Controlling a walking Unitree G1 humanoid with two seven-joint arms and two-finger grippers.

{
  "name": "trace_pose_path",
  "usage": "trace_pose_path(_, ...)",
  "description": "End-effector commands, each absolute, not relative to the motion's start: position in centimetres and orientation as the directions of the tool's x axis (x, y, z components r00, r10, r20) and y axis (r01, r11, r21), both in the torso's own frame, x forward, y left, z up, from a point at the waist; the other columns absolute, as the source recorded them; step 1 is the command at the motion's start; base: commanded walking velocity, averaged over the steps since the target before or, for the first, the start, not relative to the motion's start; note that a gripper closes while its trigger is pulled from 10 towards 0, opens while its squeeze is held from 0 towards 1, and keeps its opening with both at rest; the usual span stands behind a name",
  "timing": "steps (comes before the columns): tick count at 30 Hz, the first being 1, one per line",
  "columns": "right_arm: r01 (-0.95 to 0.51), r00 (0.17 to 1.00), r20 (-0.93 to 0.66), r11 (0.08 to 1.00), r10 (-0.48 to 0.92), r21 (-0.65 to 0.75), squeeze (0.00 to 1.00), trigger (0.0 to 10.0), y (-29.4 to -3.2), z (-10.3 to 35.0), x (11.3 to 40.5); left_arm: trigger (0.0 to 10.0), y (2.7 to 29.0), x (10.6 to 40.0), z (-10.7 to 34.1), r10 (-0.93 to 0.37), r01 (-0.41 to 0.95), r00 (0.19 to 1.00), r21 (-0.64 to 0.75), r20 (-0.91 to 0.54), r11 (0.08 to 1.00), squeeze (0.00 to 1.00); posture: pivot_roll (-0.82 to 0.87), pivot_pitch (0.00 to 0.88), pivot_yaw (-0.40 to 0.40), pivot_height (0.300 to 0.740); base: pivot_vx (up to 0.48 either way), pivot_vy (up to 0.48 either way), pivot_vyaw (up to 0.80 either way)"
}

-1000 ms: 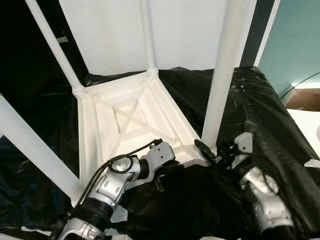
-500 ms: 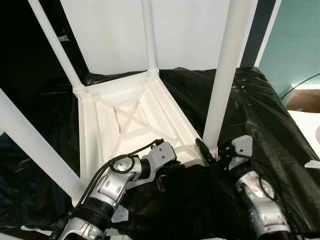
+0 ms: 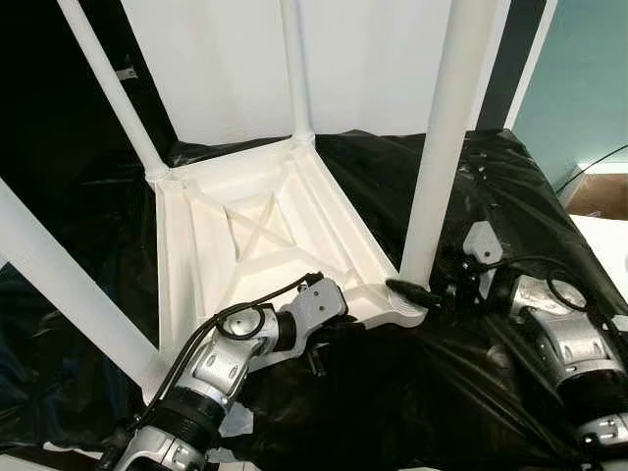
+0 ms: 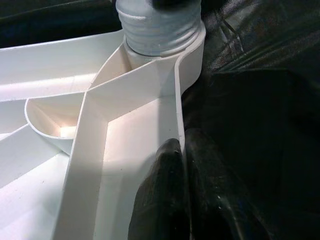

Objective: Building children table

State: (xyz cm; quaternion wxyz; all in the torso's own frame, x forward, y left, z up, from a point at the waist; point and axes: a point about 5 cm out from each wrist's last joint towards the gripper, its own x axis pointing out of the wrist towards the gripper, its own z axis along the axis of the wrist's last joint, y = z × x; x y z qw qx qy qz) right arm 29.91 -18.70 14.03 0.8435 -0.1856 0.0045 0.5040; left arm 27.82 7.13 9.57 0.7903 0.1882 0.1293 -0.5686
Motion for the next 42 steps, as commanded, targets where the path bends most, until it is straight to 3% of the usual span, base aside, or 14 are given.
trace_pose_path(1, -0.904, 0.407, -0.288, 0.337, 0.867, -0.264, 0.0, 0.0, -19.2, 13.8, 30.0, 10.0, 9.1, 26.6, 5.8, -0.766, 0.943, 0.301, 0.059, -0.567, 0.327, 0.15, -0.01, 0.0, 0.056, 0.74, 0.0, 0.0, 0.0)
trace_pose_path(13, -0.927, 0.362, -0.347, 0.295, 0.865, -0.23, 0.0, 0.0, -21.0, 13.8, 30.3, 10.0, 8.8, 26.5, 5.7, -0.769, 0.95, 0.283, 0.057, -0.573, 0.307, 0.14, -0.03, 0.0, 0.068, 0.74, 0.0, 0.0, 0.0)
trace_pose_path(16, -0.847, 0.513, -0.176, 0.463, 0.84, -0.262, 0.0, 0.0, -20.2, 13.8, 30.3, 10.0, 8.8, 26.4, 5.6, -0.77, 0.953, 0.275, 0.057, -0.576, 0.299, 0.15, -0.03, 0.0, 0.066, 0.74, 0.0, 0.0, 0.0)
trace_pose_path(18, -0.652, 0.725, 0.034, 0.701, 0.688, -0.289, 0.0, 0.0, -19.6, 14.1, 30.4, 10.0, 8.7, 26.4, 5.6, -0.77, 0.953, 0.273, 0.056, -0.577, 0.296, 0.14, -0.03, 0.0, 0.064, 0.74, 0.0, 0.0, 0.0)
trace_pose_path(32, -0.156, 0.967, 0.172, 0.972, 0.186, -0.177, 0.0, 0.0, -17.9, 12.0, 26.1, 10.0, 9.1, 26.4, 5.5, -0.763, 0.951, 0.279, 0.055, -0.583, 0.306, 0.15, -0.03, 0.0, 0.067, 0.74, 0.0, 0.0, 0.0)
trace_pose_path(33, -0.172, 0.967, 0.156, 0.968, 0.201, -0.183, 0.0, 8.0, -17.9, 11.9, 26.2, 10.0, 9.1, 26.5, 5.6, -0.764, 0.95, 0.281, 0.056, -0.58, 0.307, 0.15, -0.03, 0.0, 0.068, 0.74, 0.0, 0.0, 0.0)
trace_pose_path(35, -0.183, 0.966, 0.146, 0.965, 0.212, -0.187, 0.0, 8.0, -17.9, 11.8, 26.4, 10.0, 9.0, 26.5, 5.6, -0.765, 0.95, 0.283, 0.057, -0.579, 0.308, 0.15, -0.03, 0.0, 0.068, 0.74, 0.0, 0.0, 0.0)
trace_pose_path(36, -0.219, 0.959, 0.137, 0.957, 0.247, -0.189, 0.24, 10.0, -17.7, 11.7, 26.4, 10.0, 9.0, 26.6, 5.6, -0.765, 0.949, 0.284, 0.057, -0.578, 0.309, 0.15, -0.03, 0.0, 0.068, 0.74, 0.0, 0.0, 0.0)
trace_pose_path(37, -0.219, 0.959, 0.137, 0.957, 0.247, -0.189, 0.24, 10.0, -17.7, 11.7, 26.4, 10.0, 9.0, 26.6, 5.6, -0.765, 0.949, 0.284, 0.057, -0.578, 0.309, 0.15, -0.03, 0.0, 0.068, 0.74, 0.0, 0.0, 0.0)
trace_pose_path(38, -0.298, 0.939, 0.12, 0.937, 0.323, -0.184, 1.0, 10.0, -17.3, 11.6, 26.6, 10.0, 8.9, 26.6, 5.5, -0.765, 0.949, 0.284, 0.057, -0.578, 0.31, 0.15, -0.04, 0.0, 0.067, 0.74, 0.0, 0.0, 0.0)
trace_pose_path(39, -0.38, 0.907, 0.104, 0.901, 0.407, -0.208, 1.0, 10.0, -17.0, 11.7, 26.8, 10.0, 8.8, 26.5, 5.5, -0.765, 0.949, 0.284, 0.055, -0.578, 0.31, 0.15, -0.04, 0.0, 0.068, 0.74, 0.0, 0.0, 0.0)
trace_pose_path(40, -0.451, 0.874, 0.087, 0.865, 0.477, -0.22, 0.6, 10.0, -17.0, 11.9, 27.1, 10.0, 8.8, 26.5, 5.4, -0.766, 0.949, 0.283, 0.054, -0.577, 0.31, 0.15, -0.04, 0.0, 0.068, 0.74, 0.0, 0.0, 0.0)
trace_pose_path(41, -0.451, 0.874, 0.087, 0.865, 0.477, -0.22, 0.6, 10.0, -17.0, 11.9, 27.1, 10.0, 8.8, 26.5, 5.4, -0.766, 0.949, 0.283, 0.054, -0.577, 0.31, 0.15, -0.04, 0.0, 0.068, 0.74, 0.0, 0.0, 0.0)
trace_pose_path(42, -0.518, 0.838, 0.067, 0.827, 0.542, -0.219, 0.0, 10.0, -17.0, 12.1, 27.5, 10.0, 8.7, 26.5, 5.4, -0.766, 0.949, 0.282, 0.053, -0.577, 0.31, 0.15, -0.04, 0.0, 0.067, 0.74, 0.0, 0.0, 0.0)
